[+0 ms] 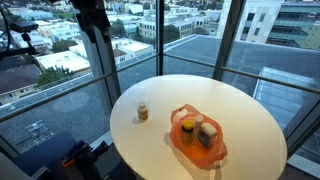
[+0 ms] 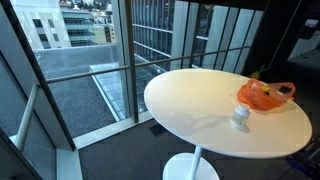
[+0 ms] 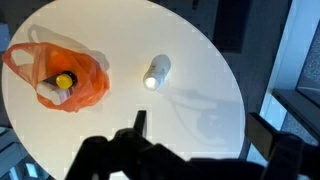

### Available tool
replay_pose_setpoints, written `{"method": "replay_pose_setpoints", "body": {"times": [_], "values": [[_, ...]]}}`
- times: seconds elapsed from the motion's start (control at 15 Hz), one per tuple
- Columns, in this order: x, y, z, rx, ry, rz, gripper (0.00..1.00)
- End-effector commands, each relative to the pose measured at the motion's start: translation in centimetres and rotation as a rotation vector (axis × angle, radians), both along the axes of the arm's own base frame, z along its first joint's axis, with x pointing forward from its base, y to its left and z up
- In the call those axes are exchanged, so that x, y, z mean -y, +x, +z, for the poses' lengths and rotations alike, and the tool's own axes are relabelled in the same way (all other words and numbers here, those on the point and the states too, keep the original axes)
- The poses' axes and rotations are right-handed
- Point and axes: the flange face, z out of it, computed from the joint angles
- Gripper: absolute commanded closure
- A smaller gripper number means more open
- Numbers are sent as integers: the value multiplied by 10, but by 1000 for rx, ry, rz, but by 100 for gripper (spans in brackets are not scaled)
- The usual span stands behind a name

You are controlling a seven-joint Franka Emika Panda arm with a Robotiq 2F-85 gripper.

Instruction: Put the black and yellow container on the table

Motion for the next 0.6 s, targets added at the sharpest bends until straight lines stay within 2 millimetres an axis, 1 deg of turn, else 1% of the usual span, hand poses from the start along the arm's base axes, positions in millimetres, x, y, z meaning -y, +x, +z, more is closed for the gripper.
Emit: {"method": "replay_pose_setpoints", "body": {"times": [0.0,0.27,0.53], "values": [[0,0,0,-1,0,0,0],[0,0,0,0,0,0,0],[10,13,13,15,7,-38,0]]}}
